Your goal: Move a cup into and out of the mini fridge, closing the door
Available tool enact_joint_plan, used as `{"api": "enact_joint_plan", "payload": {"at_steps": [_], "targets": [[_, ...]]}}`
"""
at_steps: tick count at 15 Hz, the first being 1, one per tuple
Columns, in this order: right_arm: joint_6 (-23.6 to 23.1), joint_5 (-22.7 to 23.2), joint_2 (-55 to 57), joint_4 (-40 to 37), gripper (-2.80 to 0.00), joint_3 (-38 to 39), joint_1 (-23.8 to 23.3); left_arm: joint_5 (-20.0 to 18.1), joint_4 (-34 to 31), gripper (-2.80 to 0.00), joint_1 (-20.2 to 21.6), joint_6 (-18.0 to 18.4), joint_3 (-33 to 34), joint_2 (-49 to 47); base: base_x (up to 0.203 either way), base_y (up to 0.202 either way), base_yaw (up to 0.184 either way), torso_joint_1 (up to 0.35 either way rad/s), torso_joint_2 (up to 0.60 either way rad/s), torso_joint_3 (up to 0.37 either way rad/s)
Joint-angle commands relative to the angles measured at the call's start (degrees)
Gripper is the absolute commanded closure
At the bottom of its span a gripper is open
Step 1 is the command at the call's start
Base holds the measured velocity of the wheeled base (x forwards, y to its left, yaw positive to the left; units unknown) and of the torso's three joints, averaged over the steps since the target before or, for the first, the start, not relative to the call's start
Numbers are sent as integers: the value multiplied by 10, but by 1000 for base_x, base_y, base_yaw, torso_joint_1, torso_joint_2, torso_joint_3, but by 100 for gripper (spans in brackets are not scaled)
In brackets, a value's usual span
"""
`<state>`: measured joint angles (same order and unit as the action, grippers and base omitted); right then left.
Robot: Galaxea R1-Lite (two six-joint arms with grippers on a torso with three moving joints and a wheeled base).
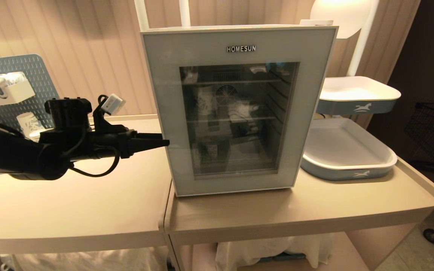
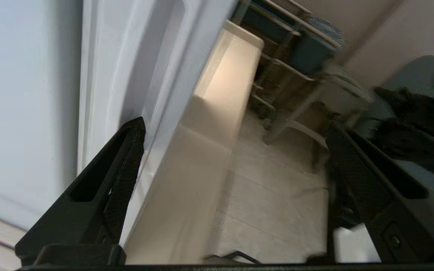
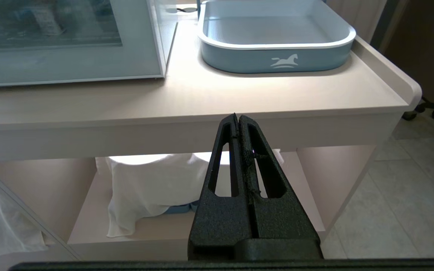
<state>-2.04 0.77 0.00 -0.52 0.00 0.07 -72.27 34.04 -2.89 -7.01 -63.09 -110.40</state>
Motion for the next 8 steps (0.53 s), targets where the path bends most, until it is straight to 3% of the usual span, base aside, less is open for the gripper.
{"api": "enact_joint_plan", "payload": {"at_steps": [1,8], "targets": [[-1,0,1,0,0,1,0,-10,0,-280,0,-1,34,43,0,0,0,0,0,0],[-1,0,1,0,0,1,0,-35,-1,-280,-25,0,168,220,0,0,0,0,0,0]]}}
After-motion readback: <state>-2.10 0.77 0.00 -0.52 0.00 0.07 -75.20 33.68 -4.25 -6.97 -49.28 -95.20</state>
